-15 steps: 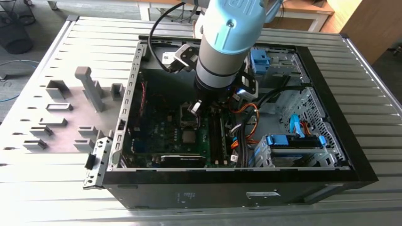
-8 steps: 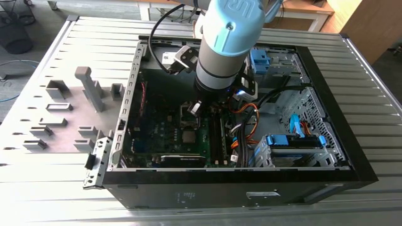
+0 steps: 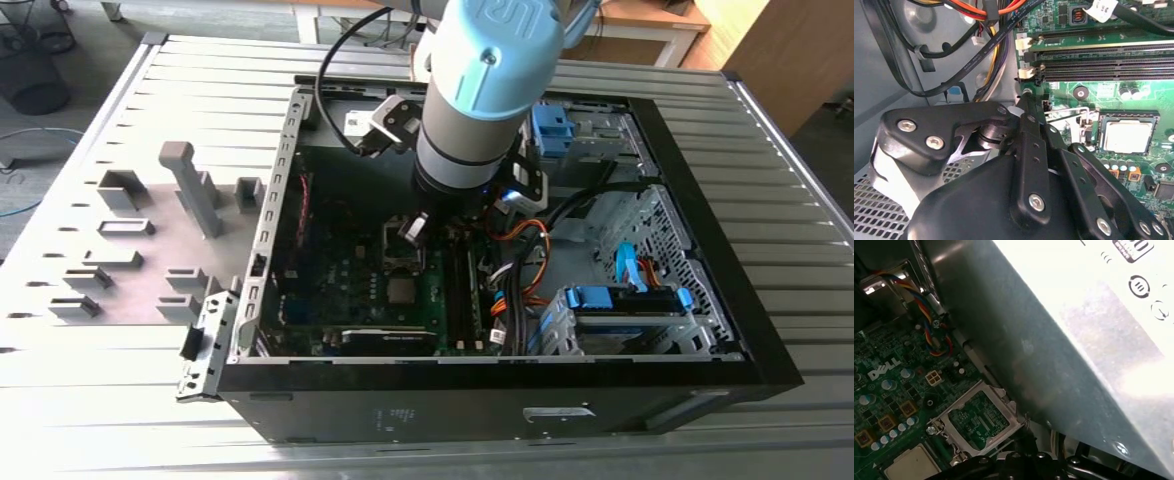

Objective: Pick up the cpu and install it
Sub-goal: 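Close the cpu cover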

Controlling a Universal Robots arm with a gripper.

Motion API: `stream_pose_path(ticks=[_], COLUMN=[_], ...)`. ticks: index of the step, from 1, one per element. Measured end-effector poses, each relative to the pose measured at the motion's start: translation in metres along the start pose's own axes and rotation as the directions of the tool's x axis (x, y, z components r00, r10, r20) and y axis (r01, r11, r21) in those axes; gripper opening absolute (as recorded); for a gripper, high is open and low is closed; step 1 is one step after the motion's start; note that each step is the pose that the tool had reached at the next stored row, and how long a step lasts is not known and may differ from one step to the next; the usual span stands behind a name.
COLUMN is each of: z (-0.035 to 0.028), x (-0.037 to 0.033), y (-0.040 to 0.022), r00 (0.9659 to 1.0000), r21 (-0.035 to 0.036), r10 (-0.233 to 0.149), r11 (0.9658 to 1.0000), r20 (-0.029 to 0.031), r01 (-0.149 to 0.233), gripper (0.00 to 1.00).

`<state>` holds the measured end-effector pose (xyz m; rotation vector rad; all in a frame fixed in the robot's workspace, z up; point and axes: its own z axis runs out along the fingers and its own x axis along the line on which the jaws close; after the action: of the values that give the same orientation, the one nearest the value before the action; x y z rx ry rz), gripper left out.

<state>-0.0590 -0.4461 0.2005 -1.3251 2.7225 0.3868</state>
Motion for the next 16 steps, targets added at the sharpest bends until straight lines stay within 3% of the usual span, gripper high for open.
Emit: stream_pose_path(ticks=[3, 6, 16], z=[-0.0001, -0.0002, 0.0002], x=[0.0000, 0.0000, 0.0002], y=[0.0000, 0.0000, -0.0001], r00=[1.0000, 0.9997, 0.9997], r21=[-0.0075, -0.0192, -0.0207], r10=[0.000, -0.001, -0.001], r11=[1.0000, 0.9998, 0.9998], r20=[0.0094, 0.0241, 0.0261], r01=[0.000, 0.001, 0.001], gripper=[0.11, 0.11, 0.11])
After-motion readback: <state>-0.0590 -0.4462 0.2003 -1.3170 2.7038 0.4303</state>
